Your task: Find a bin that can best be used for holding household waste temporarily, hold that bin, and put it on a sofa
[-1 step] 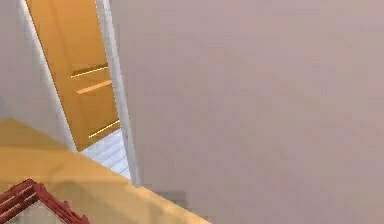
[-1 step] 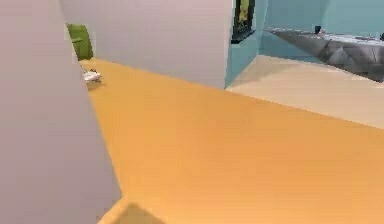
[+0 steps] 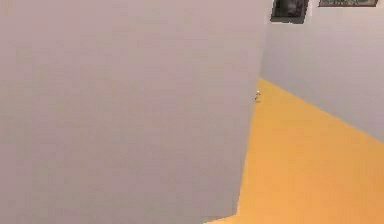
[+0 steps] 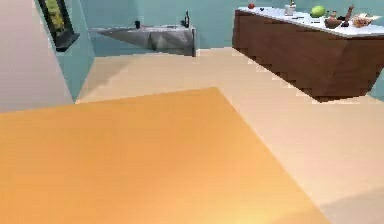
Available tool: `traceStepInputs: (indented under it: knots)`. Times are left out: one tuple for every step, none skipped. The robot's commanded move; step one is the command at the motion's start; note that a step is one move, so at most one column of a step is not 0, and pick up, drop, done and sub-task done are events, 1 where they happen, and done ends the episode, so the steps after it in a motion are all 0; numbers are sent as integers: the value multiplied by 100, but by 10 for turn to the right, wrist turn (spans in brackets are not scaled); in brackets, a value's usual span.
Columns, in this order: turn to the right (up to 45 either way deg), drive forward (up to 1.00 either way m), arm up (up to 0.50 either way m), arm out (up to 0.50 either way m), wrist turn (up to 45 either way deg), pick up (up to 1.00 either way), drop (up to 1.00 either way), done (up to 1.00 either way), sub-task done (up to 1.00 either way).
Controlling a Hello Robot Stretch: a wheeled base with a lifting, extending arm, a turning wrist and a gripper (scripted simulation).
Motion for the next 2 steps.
traceStepInputs:
  knots:
    - [450, 0, 0, 0, 0, 0, 0, 0, 0]
    - [270, 0, 0, 0, 0, 0, 0, 0, 0]
